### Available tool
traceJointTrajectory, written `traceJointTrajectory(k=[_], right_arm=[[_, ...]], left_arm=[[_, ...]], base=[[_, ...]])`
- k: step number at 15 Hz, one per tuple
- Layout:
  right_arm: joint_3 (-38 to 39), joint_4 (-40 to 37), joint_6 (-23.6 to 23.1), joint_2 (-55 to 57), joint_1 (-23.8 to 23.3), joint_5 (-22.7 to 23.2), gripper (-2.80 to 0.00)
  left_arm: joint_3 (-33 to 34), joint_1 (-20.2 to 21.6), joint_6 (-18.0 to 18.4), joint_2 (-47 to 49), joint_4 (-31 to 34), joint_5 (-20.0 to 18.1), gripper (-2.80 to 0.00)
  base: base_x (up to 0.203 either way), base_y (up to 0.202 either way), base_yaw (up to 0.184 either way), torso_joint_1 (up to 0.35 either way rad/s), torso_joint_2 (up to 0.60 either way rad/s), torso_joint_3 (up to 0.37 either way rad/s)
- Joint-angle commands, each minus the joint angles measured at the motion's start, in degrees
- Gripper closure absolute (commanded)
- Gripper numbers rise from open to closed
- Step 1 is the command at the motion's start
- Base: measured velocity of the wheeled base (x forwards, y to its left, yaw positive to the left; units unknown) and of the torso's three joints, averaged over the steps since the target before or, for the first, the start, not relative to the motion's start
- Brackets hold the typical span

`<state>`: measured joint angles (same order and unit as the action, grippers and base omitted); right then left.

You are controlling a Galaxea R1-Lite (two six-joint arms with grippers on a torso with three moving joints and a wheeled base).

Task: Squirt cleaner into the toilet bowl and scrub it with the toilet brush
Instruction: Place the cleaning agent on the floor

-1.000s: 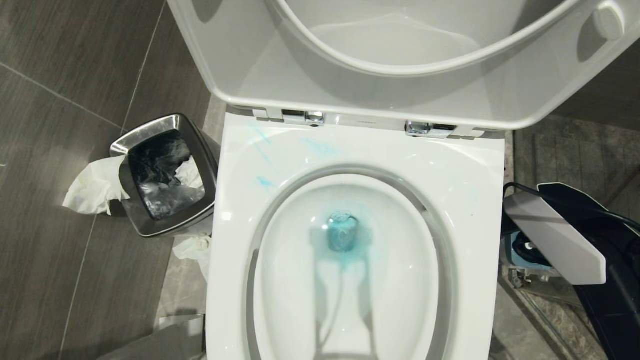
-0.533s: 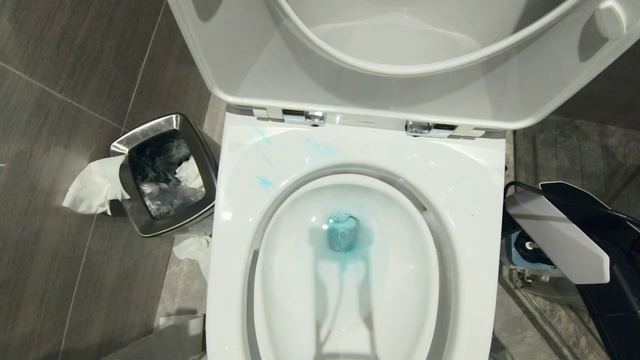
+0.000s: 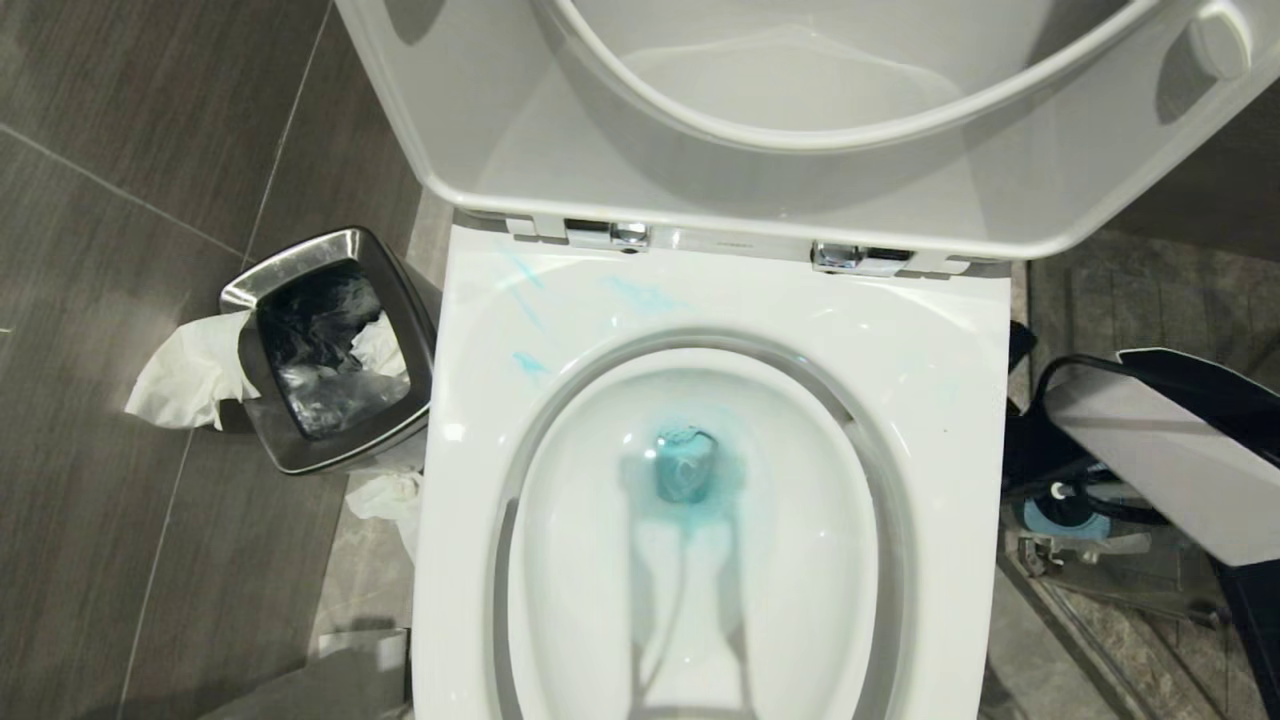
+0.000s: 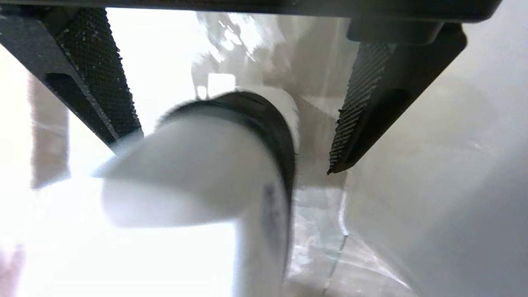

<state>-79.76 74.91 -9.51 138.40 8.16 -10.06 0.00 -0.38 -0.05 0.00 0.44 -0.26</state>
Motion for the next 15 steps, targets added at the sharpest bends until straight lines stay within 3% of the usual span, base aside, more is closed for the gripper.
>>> traceJointTrajectory(k=[1,5,6,12,15], right_arm=[[6.81,1.97,-0.12,-5.79,0.09,-1.15,-2.8],[22.13,3.51,-0.31,-15.5,0.92,-2.47,-2.8],[24.96,3.59,-0.32,-17.99,1.14,-3.09,0.0],[36.7,3.1,-0.15,-28.58,1.3,-5.32,0.0],[39.54,-3.24,0.33,-34.92,0.28,-7.61,0.0]], left_arm=[[0.09,0.03,-0.04,0.09,0.0,0.0,0.0],[0.17,0.03,-0.04,0.09,0.0,0.0,0.0],[0.16,0.03,-0.04,0.09,0.0,0.0,0.0],[0.11,0.03,-0.04,0.09,0.0,0.0,0.0],[0.1,0.03,-0.02,0.09,0.0,0.0,0.0]], base=[[0.0,0.0,0.0,0.0,0.0,0.0],[0.0,0.0,0.0,0.0,0.0,0.0],[0.0,0.0,0.0,0.0,0.0,0.0],[0.0,0.0,0.0,0.0,0.0,0.0],[0.0,0.0,0.0,0.0,0.0,0.0]])
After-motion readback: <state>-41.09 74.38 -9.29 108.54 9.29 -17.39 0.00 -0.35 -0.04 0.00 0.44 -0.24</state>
